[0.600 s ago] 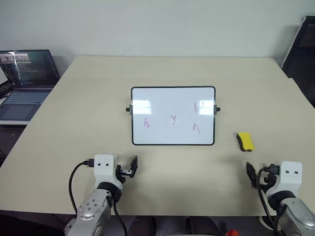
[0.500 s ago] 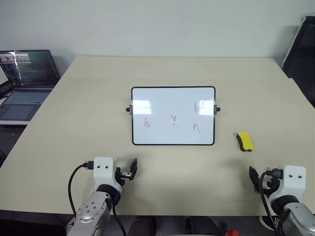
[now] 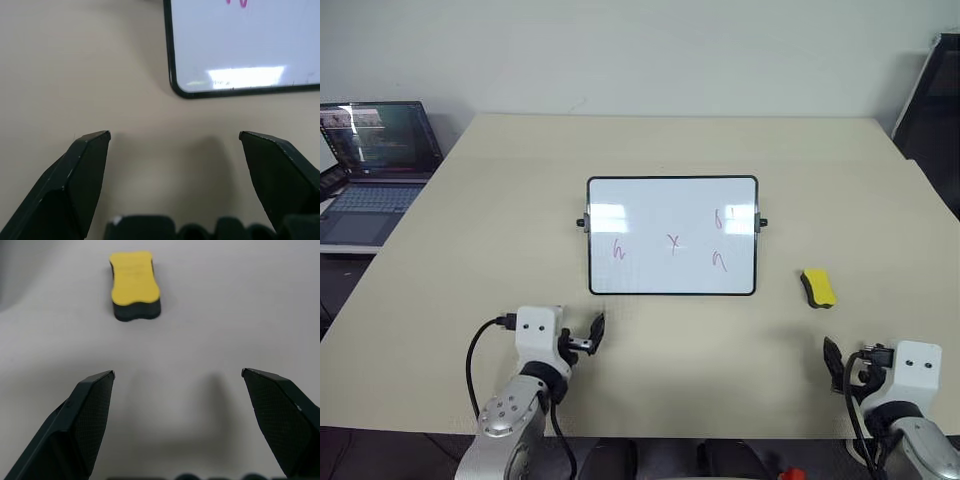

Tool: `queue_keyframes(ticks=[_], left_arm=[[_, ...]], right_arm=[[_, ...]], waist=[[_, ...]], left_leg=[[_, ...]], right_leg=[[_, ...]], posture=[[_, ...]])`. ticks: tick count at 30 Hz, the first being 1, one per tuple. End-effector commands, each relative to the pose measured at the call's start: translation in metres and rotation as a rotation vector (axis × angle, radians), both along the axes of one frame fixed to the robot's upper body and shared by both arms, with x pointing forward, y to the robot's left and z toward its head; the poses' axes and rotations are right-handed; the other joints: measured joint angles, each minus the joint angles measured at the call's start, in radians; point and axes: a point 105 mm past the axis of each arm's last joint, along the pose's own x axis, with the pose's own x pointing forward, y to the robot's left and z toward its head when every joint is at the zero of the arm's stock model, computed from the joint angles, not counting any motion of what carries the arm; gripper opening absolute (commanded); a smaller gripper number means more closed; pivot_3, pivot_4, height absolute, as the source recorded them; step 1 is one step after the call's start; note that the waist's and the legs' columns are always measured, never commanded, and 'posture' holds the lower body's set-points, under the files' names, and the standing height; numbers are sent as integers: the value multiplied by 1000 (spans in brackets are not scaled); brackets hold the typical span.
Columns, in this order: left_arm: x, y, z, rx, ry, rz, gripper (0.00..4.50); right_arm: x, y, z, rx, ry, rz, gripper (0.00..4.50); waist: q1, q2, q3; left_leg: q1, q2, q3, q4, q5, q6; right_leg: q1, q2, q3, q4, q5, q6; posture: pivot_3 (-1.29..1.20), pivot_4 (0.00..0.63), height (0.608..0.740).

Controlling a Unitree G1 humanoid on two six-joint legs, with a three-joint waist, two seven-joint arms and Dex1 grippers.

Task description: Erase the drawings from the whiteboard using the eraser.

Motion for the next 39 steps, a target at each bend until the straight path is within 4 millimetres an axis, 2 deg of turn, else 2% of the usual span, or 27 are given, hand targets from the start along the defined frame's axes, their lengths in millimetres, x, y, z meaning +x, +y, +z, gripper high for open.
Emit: queue_keyframes(ticks=[1, 5, 14, 23, 26, 31, 35, 39], left_arm=[[5, 13, 0, 10, -25, 52, 4500], [2, 3, 3, -2, -39, 21, 4500], [3, 10, 1, 10, -36, 25, 4500], [25, 17, 23, -13, -95, -24, 4500], [35, -4, 56, -46, -181, -200, 4500], [40, -37, 84, -74, -216, -420, 4500], [31, -68, 94, -77, -195, -674, 4500], [28, -82, 88, -40, -163, -832, 4500]], right_arm=[[7, 2, 2, -16, -33, -1, 4477], [6, 7, 2, -16, -34, 5, 4477], [3, 6, 0, -28, -31, -18, 4477], [8, 6, 7, -42, -51, -27, 4477], [7, 0, 10, -57, -53, -35, 4477], [8, -2, 17, -69, -64, -29, 4477], [12, -3, 23, -67, -72, -30, 4477], [15, -3, 25, -58, -68, -31, 4477]], waist=[[-2, 0, 0], [-1, 0, 0], [0, 0, 0], [0, 0, 0], [3, 0, 0], [1, 0, 0], [-4, 0, 0], [-3, 1, 0]], left_leg=[[0, 0, 0, 0, 0, 0], [-1, 0, 0, 0, 0, -1], [0, 0, 0, 0, 0, 0], [0, 0, 0, 0, 1, -1], [0, 0, -1, 0, 1, -2], [-1, 0, -1, 1, 2, -3], [-1, 0, -1, 0, 2, -3], [0, 0, -1, 0, 2, -3]], right_leg=[[0, 0, 0, 0, 0, 0], [-1, 0, 0, -1, 0, 0], [0, 0, 0, 0, 0, 0], [0, 0, -1, 1, 0, 0], [-1, 0, -1, 0, 0, 0], [0, 0, -2, 0, 0, 0], [-1, 0, -1, 1, 0, 0], [-1, 1, -1, 1, 0, 0]], posture=[[0, 150, 740], [0, 150, 740], [0, 150, 740], [0, 150, 740], [0, 150, 740], [0, 150, 740], [0, 150, 740], [0, 150, 740]])
